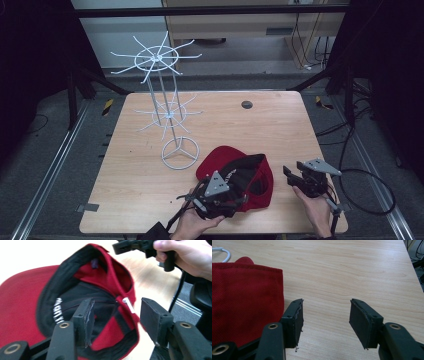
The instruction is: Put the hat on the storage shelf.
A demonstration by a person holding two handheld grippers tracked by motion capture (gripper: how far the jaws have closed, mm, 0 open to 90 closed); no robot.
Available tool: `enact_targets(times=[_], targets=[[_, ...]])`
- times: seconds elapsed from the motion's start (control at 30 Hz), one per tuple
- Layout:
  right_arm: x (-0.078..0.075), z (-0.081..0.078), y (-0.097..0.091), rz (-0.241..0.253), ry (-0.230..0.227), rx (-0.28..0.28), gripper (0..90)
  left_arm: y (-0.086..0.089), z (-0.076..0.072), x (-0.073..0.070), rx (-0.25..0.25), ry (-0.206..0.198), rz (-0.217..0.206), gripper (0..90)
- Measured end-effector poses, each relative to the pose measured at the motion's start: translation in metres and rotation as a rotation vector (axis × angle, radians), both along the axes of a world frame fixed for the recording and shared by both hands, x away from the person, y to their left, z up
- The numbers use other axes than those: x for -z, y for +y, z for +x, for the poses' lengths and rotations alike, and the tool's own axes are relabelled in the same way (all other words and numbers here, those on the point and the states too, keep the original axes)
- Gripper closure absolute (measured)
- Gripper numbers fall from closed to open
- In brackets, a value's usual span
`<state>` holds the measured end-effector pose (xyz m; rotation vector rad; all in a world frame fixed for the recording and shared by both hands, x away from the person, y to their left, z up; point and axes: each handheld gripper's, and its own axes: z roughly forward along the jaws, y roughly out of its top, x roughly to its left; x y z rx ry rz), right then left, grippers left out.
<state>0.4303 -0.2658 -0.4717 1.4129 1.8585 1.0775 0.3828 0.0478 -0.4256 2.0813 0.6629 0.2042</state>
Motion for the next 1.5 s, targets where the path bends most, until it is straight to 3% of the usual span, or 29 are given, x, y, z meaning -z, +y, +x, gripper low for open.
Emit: enact_targets(times=[0.1, 0.13, 0.23, 0.37, 0.5, 0.6, 0.73, 1.03, 1.2, 1.4, 1.5], targets=[[0.0, 0.0, 0.0, 0.0, 0.0, -0.001, 44.7, -0.006, -0.002, 0.003, 0.013, 0.006, 0.012, 44.0], [0.0, 0.0, 0.0, 0.0, 0.0, 0.0, 44.7, -0.013, -0.003, 0.008, 0.019, 0.015, 0.034, 44.0], [0.0, 0.0, 0.0, 0.0, -0.003, -0.003, 44.4, -0.019, -0.001, 0.014, 0.031, 0.048, 0.047, 46.3], [0.0, 0.0, -0.001, -0.005, -0.007, -0.005, 44.0, -0.024, 0.001, 0.02, 0.039, 0.078, 0.076, 54.9], [0.0, -0.001, 0.0, 0.002, 0.0, -0.009, 43.6, -0.025, 0.006, 0.024, 0.031, 0.125, 0.061, 67.4], [0.001, -0.001, 0.001, 0.0, -0.001, -0.013, 43.4, -0.023, 0.009, 0.022, 0.024, 0.134, 0.048, 79.6], [0.001, -0.002, 0.001, 0.004, 0.004, -0.012, 43.3, -0.02, 0.01, 0.015, 0.019, 0.125, 0.025, 84.0], [-0.001, -0.006, 0.0, 0.013, -0.013, -0.026, 42.0, -0.012, 0.017, -0.013, -0.008, 0.06, -0.054, 84.7], [-0.002, -0.01, 0.0, 0.022, -0.019, -0.044, 41.4, -0.008, 0.023, -0.026, -0.02, 0.049, -0.093, 84.8], [-0.003, -0.015, 0.005, 0.032, -0.025, -0.079, 41.5, -0.004, 0.038, -0.057, -0.068, -0.014, -0.16, 84.8], [-0.004, -0.016, 0.008, 0.04, -0.029, -0.102, 42.3, -0.003, 0.042, -0.064, -0.083, -0.03, -0.175, 84.8]])
